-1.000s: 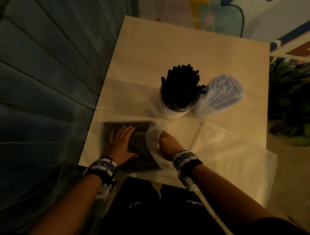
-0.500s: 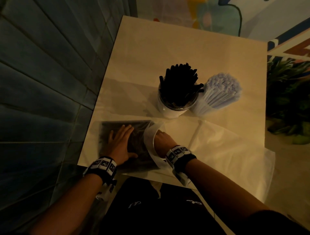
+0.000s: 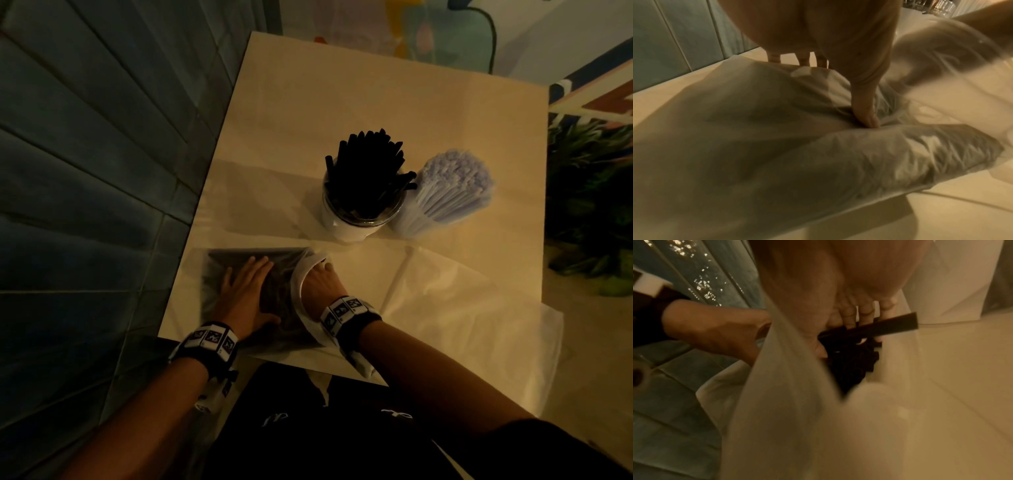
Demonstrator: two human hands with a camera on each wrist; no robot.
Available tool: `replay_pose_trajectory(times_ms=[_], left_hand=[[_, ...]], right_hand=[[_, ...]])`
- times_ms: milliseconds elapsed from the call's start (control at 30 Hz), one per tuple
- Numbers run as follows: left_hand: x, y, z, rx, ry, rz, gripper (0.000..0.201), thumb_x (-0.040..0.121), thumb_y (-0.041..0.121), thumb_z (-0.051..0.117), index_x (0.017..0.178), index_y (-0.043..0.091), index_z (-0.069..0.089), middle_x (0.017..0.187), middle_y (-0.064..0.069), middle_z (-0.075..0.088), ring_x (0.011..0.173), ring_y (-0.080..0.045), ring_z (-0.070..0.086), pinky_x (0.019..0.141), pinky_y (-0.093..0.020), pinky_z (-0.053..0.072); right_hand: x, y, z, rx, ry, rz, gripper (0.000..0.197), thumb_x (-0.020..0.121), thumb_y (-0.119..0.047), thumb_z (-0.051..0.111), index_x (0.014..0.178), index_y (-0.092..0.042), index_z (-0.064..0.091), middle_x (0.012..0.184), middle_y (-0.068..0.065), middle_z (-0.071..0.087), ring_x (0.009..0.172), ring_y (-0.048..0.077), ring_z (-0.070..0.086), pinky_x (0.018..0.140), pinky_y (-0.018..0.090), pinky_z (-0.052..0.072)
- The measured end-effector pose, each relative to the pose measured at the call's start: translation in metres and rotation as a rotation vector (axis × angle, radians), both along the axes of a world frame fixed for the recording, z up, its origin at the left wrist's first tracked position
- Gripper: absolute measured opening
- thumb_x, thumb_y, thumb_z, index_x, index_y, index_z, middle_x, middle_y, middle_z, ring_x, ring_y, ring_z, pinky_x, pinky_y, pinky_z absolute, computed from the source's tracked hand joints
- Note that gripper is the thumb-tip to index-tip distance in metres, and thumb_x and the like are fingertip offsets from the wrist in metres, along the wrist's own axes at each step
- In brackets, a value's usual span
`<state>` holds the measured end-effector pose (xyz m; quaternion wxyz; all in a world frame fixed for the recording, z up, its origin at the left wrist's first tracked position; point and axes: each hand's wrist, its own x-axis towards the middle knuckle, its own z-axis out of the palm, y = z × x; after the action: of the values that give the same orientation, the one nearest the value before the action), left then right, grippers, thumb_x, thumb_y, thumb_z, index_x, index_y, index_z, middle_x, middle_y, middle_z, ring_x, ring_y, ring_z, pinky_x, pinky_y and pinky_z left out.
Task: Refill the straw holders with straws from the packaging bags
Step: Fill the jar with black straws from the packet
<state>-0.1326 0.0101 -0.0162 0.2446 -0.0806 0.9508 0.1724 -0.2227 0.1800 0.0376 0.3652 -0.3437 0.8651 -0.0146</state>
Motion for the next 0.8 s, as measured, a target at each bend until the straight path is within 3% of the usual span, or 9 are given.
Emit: replay_pose_trajectory(times_ms=[67,167,233,333,467,567,667,800], left_hand=[[0.001,0.000,0.000,0.001,0.004,0.001,0.120,0.063,0.053,0.084,0.155,0.025,0.013,0.164,0.007,0.009,0.151,-0.013,0.001,0.121,-0.053,0.003],[0.000,0.000,0.002,0.010,0.000,-0.001,0.119,0.063,0.053,0.084,0.156,0.025,0.014,0.164,0.007,0.009,0.151,-0.013,0.000,0.121,-0.052,0.001],[-0.001,0.001,0.002,0.008,0.000,-0.003,0.119,0.063,0.054,0.084,0.156,0.025,0.014,0.164,0.007,0.010,0.151,-0.013,0.001,0.121,-0.051,0.001],[0.000,0.000,0.001,0.017,0.017,0.004,0.120,0.061,0.054,0.085,0.155,0.026,0.016,0.164,0.007,0.012,0.151,-0.013,0.002,0.121,-0.051,0.001],[0.000,-0.001,0.000,0.017,0.018,-0.001,0.121,0.060,0.056,0.084,0.155,0.026,0.016,0.164,0.008,0.011,0.151,-0.012,0.002,0.121,-0.052,0.002],[-0.002,-0.002,-0.001,0.013,-0.001,-0.007,0.122,0.061,0.058,0.083,0.156,0.027,0.014,0.164,0.009,0.008,0.151,-0.012,-0.001,0.121,-0.051,0.001],[-0.003,-0.002,-0.003,0.005,-0.002,-0.007,0.123,0.060,0.059,0.083,0.155,0.027,0.013,0.164,0.011,0.007,0.151,-0.010,-0.003,0.121,-0.049,0.000],[-0.001,-0.001,-0.004,0.006,0.007,-0.004,0.122,0.059,0.057,0.084,0.156,0.026,0.015,0.164,0.010,0.008,0.151,-0.011,-0.002,0.121,-0.050,0.001]], right_hand=[[0.000,0.004,0.004,-0.009,-0.033,-0.001,0.067,0.099,-0.032,0.050,0.152,-0.002,0.023,0.159,0.020,0.022,0.146,0.036,0.022,0.119,0.045,0.018],[0.001,0.008,0.005,-0.035,-0.112,-0.049,0.056,0.100,-0.026,0.051,0.147,-0.002,0.034,0.152,0.018,0.038,0.138,0.032,0.036,0.114,0.037,0.027],[-0.001,0.009,0.010,-0.052,-0.127,-0.080,0.049,0.102,-0.024,0.046,0.145,-0.002,0.038,0.150,0.017,0.041,0.137,0.031,0.039,0.114,0.034,0.025],[-0.002,0.013,0.016,-0.008,-0.148,-0.086,0.046,0.105,-0.019,0.037,0.146,0.002,0.035,0.153,0.020,0.034,0.142,0.034,0.031,0.116,0.035,0.017],[-0.005,0.021,0.015,0.028,-0.160,-0.070,0.048,0.105,-0.020,0.039,0.148,0.000,0.031,0.152,0.018,0.036,0.140,0.034,0.034,0.113,0.037,0.025],[-0.010,0.034,0.008,0.074,-0.134,-0.045,0.049,0.098,-0.022,0.055,0.142,-0.006,0.041,0.140,0.013,0.047,0.123,0.030,0.047,0.101,0.036,0.038],[-0.014,0.050,0.001,0.105,-0.038,0.026,0.046,0.091,-0.025,0.059,0.135,-0.015,0.050,0.133,0.008,0.046,0.113,0.028,0.047,0.090,0.036,0.040],[-0.012,0.044,-0.001,0.020,-0.028,0.049,0.070,0.089,-0.035,0.065,0.148,-0.013,0.036,0.149,0.010,0.037,0.129,0.030,0.039,0.104,0.041,0.035]])
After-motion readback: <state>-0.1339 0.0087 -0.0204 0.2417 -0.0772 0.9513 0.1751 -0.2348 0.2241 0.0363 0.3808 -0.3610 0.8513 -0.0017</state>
